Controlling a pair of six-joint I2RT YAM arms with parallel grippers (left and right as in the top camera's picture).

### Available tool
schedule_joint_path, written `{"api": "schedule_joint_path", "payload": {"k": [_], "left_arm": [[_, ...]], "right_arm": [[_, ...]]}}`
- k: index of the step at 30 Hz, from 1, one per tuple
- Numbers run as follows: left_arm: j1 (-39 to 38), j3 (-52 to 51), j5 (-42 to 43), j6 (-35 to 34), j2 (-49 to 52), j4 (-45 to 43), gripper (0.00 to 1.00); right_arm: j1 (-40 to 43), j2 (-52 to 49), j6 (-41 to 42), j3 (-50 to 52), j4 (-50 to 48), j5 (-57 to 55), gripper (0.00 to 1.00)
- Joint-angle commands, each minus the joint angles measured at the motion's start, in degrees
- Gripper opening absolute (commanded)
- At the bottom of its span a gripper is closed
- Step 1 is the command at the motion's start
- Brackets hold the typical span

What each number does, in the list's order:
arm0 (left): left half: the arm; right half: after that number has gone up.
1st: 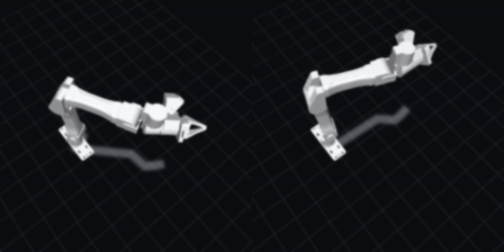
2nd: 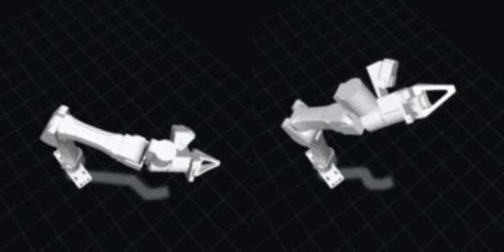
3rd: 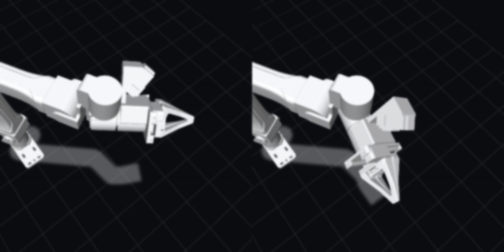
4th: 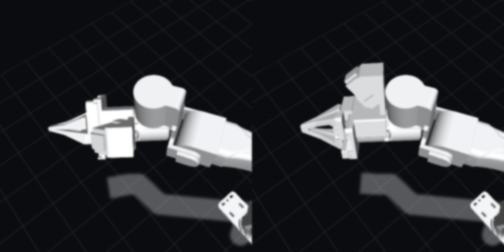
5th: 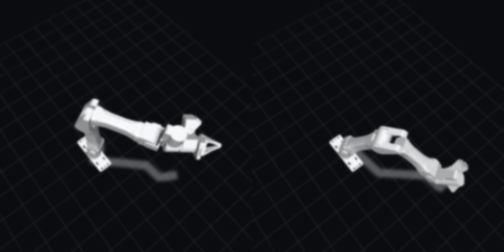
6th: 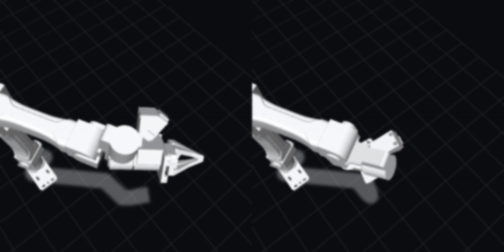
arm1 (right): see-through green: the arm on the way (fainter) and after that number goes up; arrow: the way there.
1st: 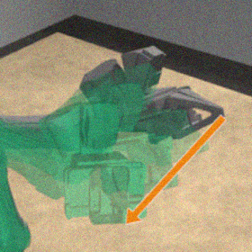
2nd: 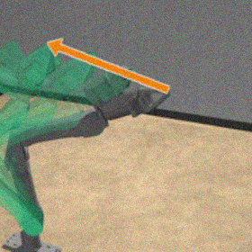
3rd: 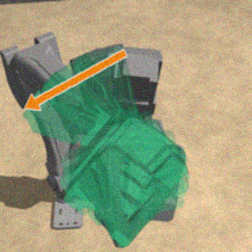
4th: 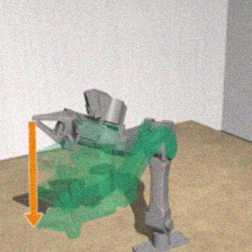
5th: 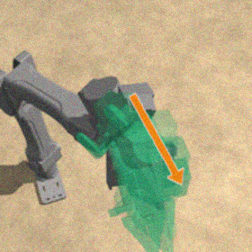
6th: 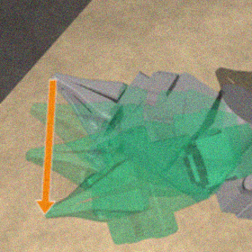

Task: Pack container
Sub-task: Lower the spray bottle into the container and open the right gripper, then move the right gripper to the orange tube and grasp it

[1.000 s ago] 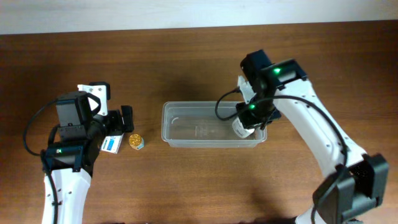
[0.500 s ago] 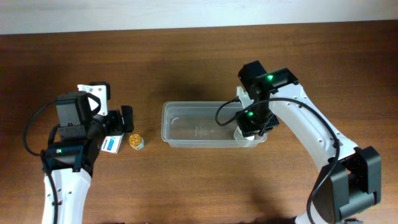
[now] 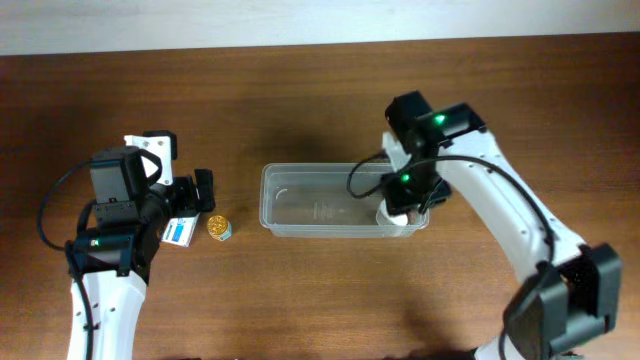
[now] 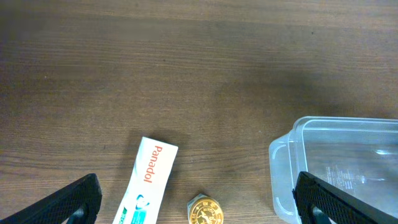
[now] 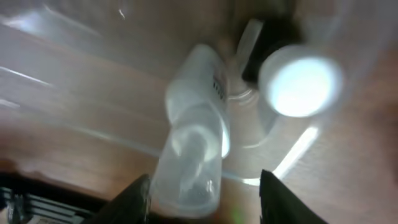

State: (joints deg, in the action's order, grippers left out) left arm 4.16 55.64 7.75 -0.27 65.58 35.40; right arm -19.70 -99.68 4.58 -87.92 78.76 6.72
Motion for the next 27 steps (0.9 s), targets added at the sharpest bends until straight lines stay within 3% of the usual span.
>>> {"api": "schedule_joint_path", "payload": {"k": [1, 7, 12, 19, 27], "left_arm": [[0.28, 1.2, 0.42, -0.15, 0.09, -0.13, 1.0], [0.28, 1.2, 0.42, -0.15, 0.09, -0.13, 0.99], [0.28, 1.2, 0.42, -0.15, 0.09, -0.13, 0.99], [0.28, 1.2, 0.42, -0.15, 0.09, -0.15, 0.99], [0.28, 1.2, 0.42, -0.15, 0.09, -0.17, 0.99]], "right_arm": [[-0.42, 6.38, 0.39, -8.52, 2.03, -4.42, 0.49], [4.72, 11.26, 6.16, -18.56, 5.27, -12.5, 0.67], [17.38, 13.84, 11.67, -18.86, 6.84, -13.81, 0.87], [35.6, 13.35, 12.2, -14.05, 8.68, -9.38, 0.95], [45.46, 12.68, 10.36, 1.73, 3.06, -9.05, 0.96]]}}
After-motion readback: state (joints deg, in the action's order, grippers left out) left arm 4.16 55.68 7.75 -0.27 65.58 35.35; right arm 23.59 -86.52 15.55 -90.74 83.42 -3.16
